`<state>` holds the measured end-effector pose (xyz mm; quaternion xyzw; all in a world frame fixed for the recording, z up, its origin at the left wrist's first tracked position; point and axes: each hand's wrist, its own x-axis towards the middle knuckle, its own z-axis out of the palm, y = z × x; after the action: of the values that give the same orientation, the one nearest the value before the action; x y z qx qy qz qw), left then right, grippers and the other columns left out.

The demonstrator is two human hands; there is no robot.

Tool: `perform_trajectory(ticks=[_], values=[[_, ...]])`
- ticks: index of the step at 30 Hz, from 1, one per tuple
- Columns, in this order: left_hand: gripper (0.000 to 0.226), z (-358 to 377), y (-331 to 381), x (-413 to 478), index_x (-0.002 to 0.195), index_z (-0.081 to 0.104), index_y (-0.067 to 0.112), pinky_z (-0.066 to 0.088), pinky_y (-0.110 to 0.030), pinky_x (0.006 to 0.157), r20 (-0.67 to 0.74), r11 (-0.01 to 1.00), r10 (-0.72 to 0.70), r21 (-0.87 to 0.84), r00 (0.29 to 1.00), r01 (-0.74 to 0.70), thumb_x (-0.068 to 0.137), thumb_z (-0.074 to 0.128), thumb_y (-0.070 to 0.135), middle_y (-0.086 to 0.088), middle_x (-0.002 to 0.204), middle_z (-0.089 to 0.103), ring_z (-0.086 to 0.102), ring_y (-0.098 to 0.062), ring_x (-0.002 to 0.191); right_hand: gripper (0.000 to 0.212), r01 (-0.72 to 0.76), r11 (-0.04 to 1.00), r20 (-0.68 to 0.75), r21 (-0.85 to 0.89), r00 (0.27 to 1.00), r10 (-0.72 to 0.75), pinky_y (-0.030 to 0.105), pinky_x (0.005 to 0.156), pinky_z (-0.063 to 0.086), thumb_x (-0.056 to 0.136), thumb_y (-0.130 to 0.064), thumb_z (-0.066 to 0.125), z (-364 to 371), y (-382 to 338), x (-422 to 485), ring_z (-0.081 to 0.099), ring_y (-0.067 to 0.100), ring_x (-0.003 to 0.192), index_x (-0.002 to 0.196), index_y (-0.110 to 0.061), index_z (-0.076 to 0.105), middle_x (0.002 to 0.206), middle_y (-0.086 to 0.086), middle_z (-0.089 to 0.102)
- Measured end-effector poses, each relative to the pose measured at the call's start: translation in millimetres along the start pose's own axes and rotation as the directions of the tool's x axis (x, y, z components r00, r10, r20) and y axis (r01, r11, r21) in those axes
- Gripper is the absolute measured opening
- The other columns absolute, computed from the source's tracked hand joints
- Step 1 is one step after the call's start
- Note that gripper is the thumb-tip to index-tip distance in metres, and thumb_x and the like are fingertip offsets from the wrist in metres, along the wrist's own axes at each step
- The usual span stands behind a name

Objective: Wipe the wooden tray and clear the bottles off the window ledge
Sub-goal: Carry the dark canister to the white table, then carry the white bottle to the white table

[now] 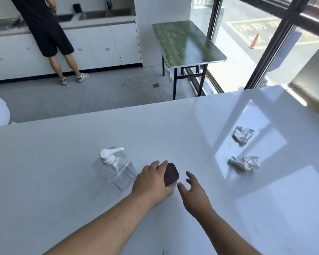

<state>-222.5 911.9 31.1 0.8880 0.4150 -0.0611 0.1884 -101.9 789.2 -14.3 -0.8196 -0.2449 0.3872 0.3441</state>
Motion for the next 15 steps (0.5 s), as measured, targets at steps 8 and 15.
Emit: perform_trajectory(ticks=[8, 15], values=[[0.092, -131, 58, -49, 0.157, 0.036, 0.034, 0.031, -0.047, 0.119, -0.192, 0.921, 0.379, -0.019, 0.905, -0.389, 0.080, 0.056, 0.080, 0.002, 0.169, 0.031, 0.029, -0.027, 0.151, 0.089, 0.120, 0.770, -0.369, -0.627, 0.825, -0.429, 0.041, 0.121, 0.030, 0.083, -0.081, 0.048, -136, -89, -149, 0.029, 0.022, 0.150, 0.156, -0.032, 0.038, 0.159, -0.006, 0.044], [0.094, -166, 194, -145, 0.155, 0.036, 0.038, 0.033, -0.048, 0.118, -0.252, 0.629, 0.742, -0.063, 0.622, -0.775, 0.076, 0.056, 0.083, 0.006, 0.168, 0.033, 0.027, -0.021, 0.152, 0.093, -0.267, 0.653, -0.643, -0.709, 0.626, -0.442, 0.054, 0.126, 0.018, 0.081, -0.089, 0.037, -217, -63, -349, 0.024, 0.033, 0.154, 0.154, -0.032, 0.038, 0.160, 0.003, 0.043]])
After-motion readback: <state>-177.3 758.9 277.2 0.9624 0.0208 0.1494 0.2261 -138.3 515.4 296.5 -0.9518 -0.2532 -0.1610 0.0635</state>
